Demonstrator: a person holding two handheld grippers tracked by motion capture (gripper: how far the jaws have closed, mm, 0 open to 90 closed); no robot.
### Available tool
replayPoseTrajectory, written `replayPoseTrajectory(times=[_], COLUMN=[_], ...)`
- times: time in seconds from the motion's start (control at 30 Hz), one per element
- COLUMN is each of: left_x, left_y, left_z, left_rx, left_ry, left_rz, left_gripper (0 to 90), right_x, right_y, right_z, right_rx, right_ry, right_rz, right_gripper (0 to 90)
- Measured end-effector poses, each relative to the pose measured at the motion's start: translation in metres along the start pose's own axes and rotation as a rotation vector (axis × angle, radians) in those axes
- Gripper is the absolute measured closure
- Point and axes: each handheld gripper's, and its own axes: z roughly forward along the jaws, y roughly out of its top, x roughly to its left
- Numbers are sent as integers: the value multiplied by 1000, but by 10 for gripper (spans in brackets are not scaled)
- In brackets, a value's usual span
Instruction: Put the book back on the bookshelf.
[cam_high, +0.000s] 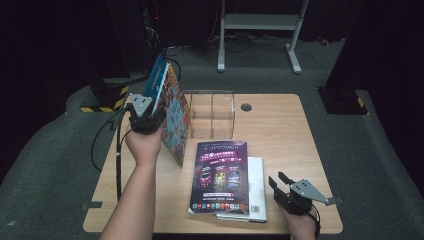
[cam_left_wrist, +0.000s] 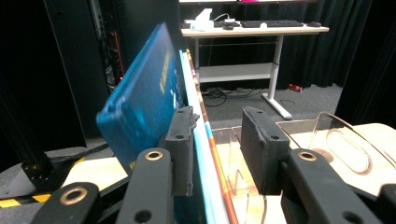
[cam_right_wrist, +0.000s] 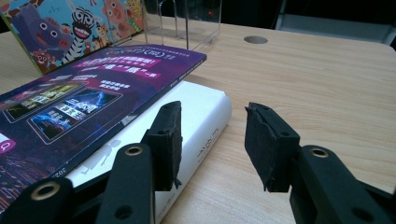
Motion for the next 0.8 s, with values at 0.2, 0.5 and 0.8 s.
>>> replayPoseTrajectory(times=[0.2, 0.5, 0.8], left_x=[3, 5, 7], left_y=[7, 11, 20], left_z=[-3, -6, -15], left_rx=[-9, -18, -32], left_ry=[5, 14, 5], left_rz=[6, 11, 11], left_gripper=[644, 636, 629], right_x=[0, 0, 0], right_y=[0, 0, 0], right_z=[1, 0, 0], right_rx=[0, 0, 1], right_ry=[2, -2, -3], right_rz=[-3, -2, -4], right_gripper=[559, 560, 560])
